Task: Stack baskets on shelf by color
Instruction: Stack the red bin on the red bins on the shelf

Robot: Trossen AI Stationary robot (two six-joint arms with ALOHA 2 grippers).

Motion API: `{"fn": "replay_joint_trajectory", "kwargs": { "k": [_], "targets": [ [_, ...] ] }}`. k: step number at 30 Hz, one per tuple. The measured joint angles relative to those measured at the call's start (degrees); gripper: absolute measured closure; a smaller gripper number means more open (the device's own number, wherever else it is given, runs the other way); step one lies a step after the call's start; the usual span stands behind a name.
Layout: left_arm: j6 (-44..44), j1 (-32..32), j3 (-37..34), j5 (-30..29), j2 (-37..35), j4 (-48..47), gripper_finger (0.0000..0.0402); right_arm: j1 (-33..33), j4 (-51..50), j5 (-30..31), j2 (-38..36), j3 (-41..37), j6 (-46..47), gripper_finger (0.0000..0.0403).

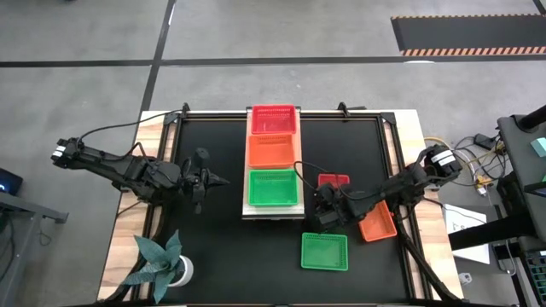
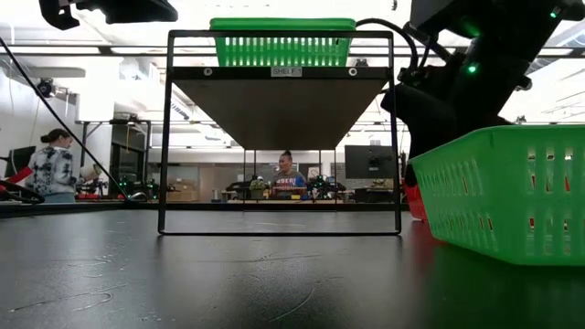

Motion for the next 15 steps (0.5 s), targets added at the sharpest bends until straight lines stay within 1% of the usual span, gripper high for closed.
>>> {"fn": "replay_joint_trajectory", "kwargs": {
  "k": [7, 13, 15],
  "targets": [
    [0.0, 0.0, 0.0, 0.0, 0.0, 0.0, 0.0402, -0.91, 0.02, 0.01, 0.0, 0.0, 0.09, 0.0296],
    [0.0, 0.0, 0.0, 0.0, 0.0, 0.0, 0.0402, -0.96, 0.2, 0.29, -0.02, 0.0, 2.66, 0.0369],
    [0.0, 0.01, 0.0, 0.0, 0.0, 0.0, 0.0402, -0.96, 0.16, 0.6, -0.15, 0.0, 3.36, 0.0386]
  ]
}}
